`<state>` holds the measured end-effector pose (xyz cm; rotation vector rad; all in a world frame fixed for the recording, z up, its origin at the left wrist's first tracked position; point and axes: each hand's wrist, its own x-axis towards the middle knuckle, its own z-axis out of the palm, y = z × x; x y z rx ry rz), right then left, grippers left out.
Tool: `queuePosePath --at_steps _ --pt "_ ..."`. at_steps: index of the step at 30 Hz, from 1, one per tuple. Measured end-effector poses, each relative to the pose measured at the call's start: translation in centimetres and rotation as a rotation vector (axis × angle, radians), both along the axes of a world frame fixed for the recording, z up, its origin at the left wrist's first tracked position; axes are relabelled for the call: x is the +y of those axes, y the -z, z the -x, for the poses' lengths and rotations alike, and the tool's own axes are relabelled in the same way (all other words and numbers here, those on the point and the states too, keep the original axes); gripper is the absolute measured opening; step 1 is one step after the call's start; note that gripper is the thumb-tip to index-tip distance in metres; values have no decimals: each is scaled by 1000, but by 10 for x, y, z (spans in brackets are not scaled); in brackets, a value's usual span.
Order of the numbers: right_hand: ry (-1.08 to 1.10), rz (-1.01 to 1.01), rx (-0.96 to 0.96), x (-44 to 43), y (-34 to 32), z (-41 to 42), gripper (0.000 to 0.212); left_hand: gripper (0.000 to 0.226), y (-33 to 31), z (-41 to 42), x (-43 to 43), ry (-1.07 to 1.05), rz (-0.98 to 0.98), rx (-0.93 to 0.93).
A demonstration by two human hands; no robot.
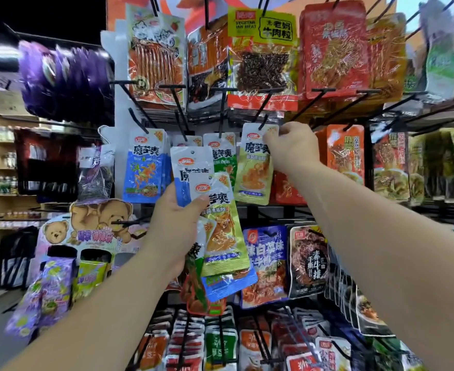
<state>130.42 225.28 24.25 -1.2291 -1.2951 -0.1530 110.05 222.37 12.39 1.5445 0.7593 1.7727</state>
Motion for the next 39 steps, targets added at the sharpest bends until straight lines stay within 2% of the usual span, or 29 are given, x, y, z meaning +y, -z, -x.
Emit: queuePosePath --at_steps 1,3,6,8,10,14,18,22,30,33,35,37,39 --pt "24 -17 -26 1 5 -1 24 31 0 1 2 3 -2 5" --pt "45 -111 -136 -3 18 -3 41 31 1 0 3 18 -14 5" --pt "184 -209 -495 -5 37 -11 49 30 1 0 1 24 -19 8" --pt "320 -147 -765 -4 42 -18 63 31 1 1 2 25 -17 8" --pt "405 -66 -954 -3 44 -22 73 31 1 1 1 28 -17 8" --pt "501 78 -1130 1 39 -22 78 32 0 2 1 24 -24 8" --pt "583 223 -1265 6 33 -19 74 32 -1 2 2 24 -32 18" --pt "665 330 -1331 15 28 -15 71 29 -1 1 2 30 -42 33" --pt "686 414 -1322 29 34 -7 71 27 2 3 8 0 -54 43" --pt "596 345 -1275 21 32 -6 61 27 1 4 8 8 -54 39" --pt "447 123 -1134 10 33 -2 45 29 -1 4 5 19 -60 43" --pt "200 -93 -843 -10 36 8 34 31 -3 3 3 33 -77 40" --pt "-92 -68 -516 -32 42 20 43 35 -6 2 -4 31 -104 37"
